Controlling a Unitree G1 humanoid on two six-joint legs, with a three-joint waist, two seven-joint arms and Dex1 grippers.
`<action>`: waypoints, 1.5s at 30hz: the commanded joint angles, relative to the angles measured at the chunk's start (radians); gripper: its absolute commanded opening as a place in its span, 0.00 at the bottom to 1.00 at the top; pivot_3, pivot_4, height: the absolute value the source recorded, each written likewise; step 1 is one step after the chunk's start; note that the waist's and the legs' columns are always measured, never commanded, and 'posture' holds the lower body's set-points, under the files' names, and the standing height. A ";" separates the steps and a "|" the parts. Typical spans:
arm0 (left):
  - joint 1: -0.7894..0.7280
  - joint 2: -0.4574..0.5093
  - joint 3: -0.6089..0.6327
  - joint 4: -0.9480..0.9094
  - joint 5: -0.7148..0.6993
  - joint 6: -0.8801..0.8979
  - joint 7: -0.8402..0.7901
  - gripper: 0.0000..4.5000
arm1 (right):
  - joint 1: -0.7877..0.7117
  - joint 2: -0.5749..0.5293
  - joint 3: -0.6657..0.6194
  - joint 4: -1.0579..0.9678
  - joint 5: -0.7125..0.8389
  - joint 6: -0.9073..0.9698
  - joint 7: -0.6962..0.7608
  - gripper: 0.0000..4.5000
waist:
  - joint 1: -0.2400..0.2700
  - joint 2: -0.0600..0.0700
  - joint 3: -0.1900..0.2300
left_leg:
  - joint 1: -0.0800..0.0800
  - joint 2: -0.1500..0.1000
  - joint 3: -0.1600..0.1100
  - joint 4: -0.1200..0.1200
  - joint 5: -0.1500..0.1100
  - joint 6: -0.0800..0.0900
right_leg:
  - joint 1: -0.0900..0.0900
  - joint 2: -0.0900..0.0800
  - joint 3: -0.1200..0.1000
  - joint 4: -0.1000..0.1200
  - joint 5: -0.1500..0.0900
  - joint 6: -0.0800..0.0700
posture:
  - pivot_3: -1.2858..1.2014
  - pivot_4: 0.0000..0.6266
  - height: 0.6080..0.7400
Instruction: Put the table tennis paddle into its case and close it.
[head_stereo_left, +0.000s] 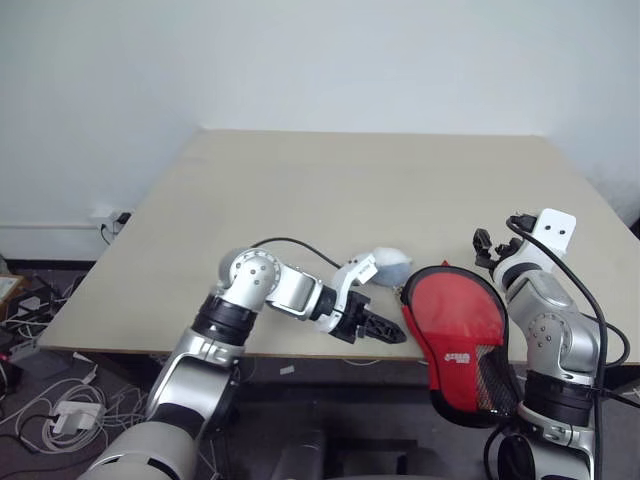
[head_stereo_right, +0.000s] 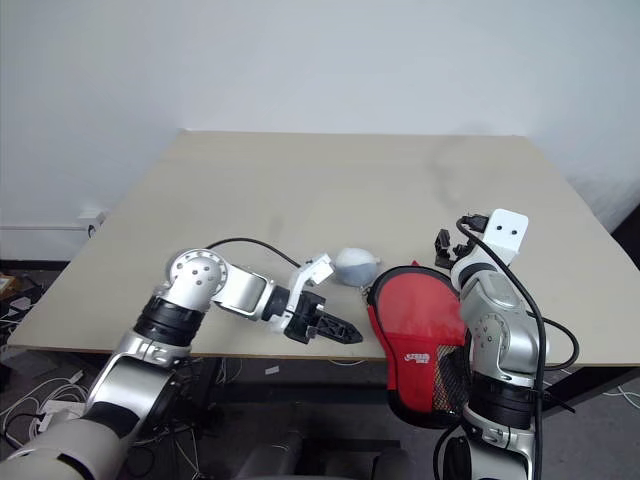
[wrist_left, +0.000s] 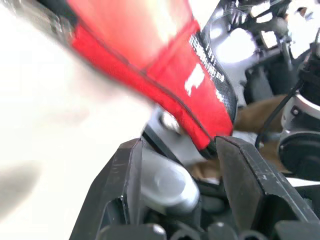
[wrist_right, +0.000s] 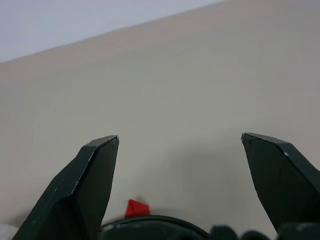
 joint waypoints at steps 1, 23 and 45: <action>0.007 0.029 -0.019 -0.054 0.140 -0.194 -0.120 0.53 | 0.000 -0.062 0.065 -0.070 0.051 0.094 0.100 0.95 | 0.001 0.000 0.000 | 0.001 0.000 0.001 -0.001 0.001 -0.001 | 0.000 0.000 0.000 0.000 0.000 0.000 | 0.52 0.00 0.81; -0.236 -0.147 -0.030 0.497 0.707 -0.775 -0.360 0.54 | 0.210 -0.082 0.225 -0.054 0.026 0.071 0.232 0.44 | 0.002 -0.008 0.005 | 0.000 0.001 -0.002 -0.002 0.004 0.003 | 0.000 0.001 -0.002 -0.001 0.000 0.000 | 0.52 0.00 0.81; -0.274 -0.286 -0.058 0.789 0.999 -0.933 -0.413 0.54 | 0.195 -0.051 0.176 0.066 -0.024 0.039 0.163 0.99 | 0.007 -0.012 0.004 | 0.000 0.001 -0.007 0.001 0.001 0.009 | 0.003 0.000 -0.004 -0.001 0.000 0.000 | 0.52 0.00 0.81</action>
